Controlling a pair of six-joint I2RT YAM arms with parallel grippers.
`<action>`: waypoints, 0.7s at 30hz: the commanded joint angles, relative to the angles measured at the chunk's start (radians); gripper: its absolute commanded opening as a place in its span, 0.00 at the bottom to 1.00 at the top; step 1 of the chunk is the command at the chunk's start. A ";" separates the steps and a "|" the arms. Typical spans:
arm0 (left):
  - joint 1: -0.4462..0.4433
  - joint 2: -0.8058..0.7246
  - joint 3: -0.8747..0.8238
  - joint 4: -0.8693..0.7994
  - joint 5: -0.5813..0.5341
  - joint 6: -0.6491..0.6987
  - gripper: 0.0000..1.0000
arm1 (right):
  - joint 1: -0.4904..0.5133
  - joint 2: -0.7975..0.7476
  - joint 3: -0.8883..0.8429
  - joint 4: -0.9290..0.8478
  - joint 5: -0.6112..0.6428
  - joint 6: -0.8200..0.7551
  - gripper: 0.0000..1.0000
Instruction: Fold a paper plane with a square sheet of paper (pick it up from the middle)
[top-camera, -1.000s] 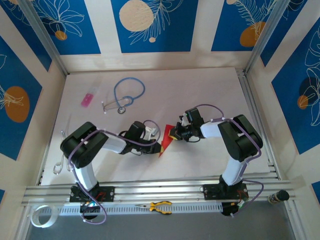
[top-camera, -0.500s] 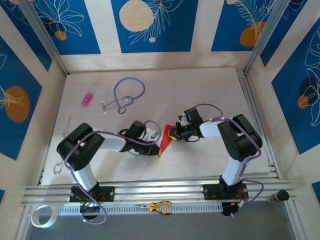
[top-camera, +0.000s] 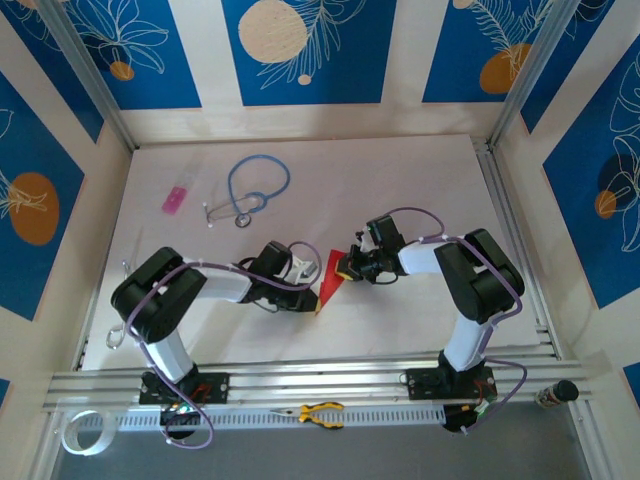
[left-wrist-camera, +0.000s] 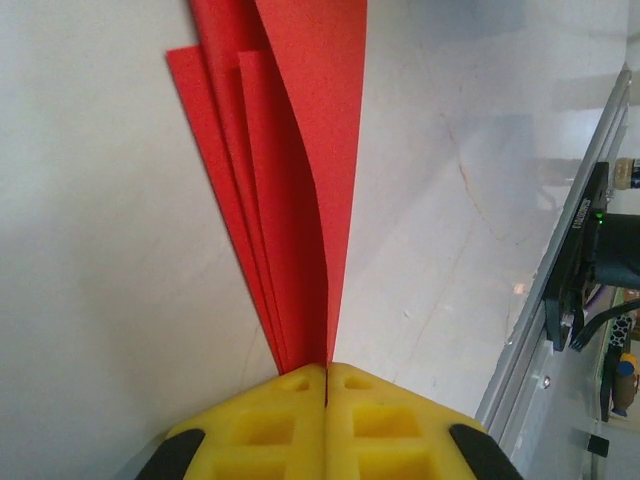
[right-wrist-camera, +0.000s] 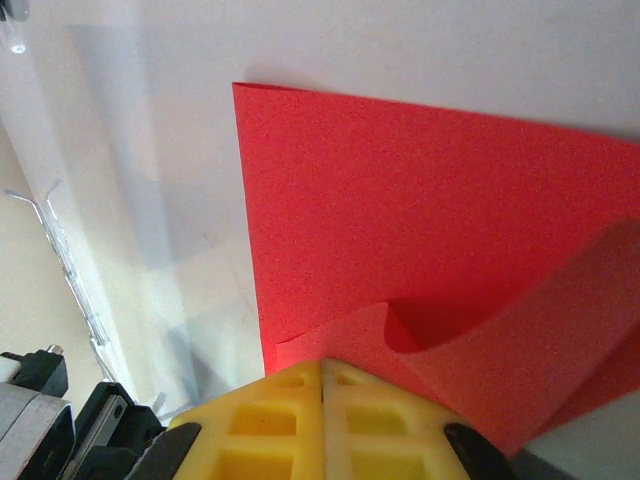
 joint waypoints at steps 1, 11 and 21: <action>-0.006 -0.017 -0.014 -0.163 -0.010 0.044 0.00 | -0.002 0.033 -0.007 -0.090 0.092 -0.002 0.06; -0.011 -0.030 -0.010 -0.197 -0.012 0.064 0.00 | -0.002 0.033 -0.008 -0.094 0.098 0.000 0.06; -0.012 -0.164 -0.038 -0.208 -0.088 0.038 0.05 | -0.001 0.035 -0.008 -0.094 0.098 0.003 0.06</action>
